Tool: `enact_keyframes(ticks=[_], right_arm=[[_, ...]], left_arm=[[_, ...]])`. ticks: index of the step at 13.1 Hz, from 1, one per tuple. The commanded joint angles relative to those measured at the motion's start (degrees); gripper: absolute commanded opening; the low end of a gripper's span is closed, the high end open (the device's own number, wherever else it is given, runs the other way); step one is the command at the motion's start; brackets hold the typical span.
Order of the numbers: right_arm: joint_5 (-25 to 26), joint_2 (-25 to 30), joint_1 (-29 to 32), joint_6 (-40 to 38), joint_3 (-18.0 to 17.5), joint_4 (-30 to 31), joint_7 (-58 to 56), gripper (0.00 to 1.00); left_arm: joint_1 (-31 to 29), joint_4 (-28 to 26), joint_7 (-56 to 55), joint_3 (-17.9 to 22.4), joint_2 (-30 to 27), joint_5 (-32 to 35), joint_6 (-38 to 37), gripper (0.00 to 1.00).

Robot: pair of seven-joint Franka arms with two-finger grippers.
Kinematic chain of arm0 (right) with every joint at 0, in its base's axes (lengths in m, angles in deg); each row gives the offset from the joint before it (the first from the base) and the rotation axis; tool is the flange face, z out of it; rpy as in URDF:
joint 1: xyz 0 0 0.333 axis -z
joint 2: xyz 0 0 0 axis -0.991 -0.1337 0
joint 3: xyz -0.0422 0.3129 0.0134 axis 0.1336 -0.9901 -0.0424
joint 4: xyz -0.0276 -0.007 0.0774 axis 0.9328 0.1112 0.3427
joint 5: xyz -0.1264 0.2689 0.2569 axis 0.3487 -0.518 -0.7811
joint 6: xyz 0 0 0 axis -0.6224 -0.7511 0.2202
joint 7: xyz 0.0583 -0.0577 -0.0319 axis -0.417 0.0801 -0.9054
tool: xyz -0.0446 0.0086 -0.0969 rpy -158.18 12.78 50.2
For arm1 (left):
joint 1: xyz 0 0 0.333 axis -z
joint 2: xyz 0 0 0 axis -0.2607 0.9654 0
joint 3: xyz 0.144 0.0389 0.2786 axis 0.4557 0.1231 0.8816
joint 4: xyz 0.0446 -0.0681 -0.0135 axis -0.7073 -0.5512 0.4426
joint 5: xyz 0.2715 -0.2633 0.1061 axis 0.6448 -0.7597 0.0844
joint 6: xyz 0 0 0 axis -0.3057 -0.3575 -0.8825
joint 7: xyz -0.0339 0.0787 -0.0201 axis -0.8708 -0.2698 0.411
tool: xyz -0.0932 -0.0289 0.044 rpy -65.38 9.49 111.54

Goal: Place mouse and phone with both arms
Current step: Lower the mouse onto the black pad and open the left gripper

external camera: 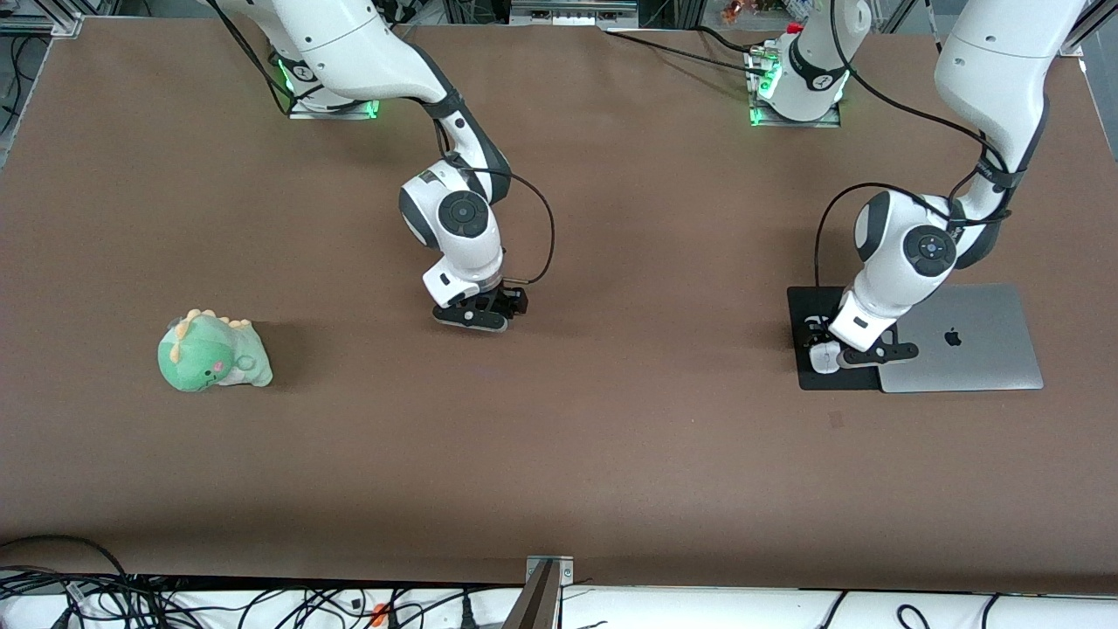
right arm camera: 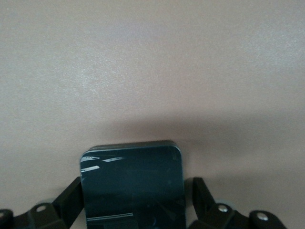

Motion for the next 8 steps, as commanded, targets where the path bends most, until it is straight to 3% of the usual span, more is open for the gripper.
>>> enact_keyframes(ticks=[1, 4, 8], right_arm=[[1.17, -0.13, -1.08, 0.5, 1.0, 0.5, 1.47, 0.32], [1.0, 0.57, -0.73, -3.25, 1.0, -0.9, 0.34, 0.0], [0.3, 3.64, 4.27, -14.96, 1.09, -5.39, -9.21, 0.0]], left_arm=[[-2.55, 2.13, 4.52, -0.28, -6.49, 1.81, -8.69, 1.0], [-3.78, 10.03, 9.08, -0.81, -11.23, -1.16, -25.13, 1.0], [-5.37, 17.51, 15.17, -0.81, -19.41, -6.45, -43.06, 1.0]])
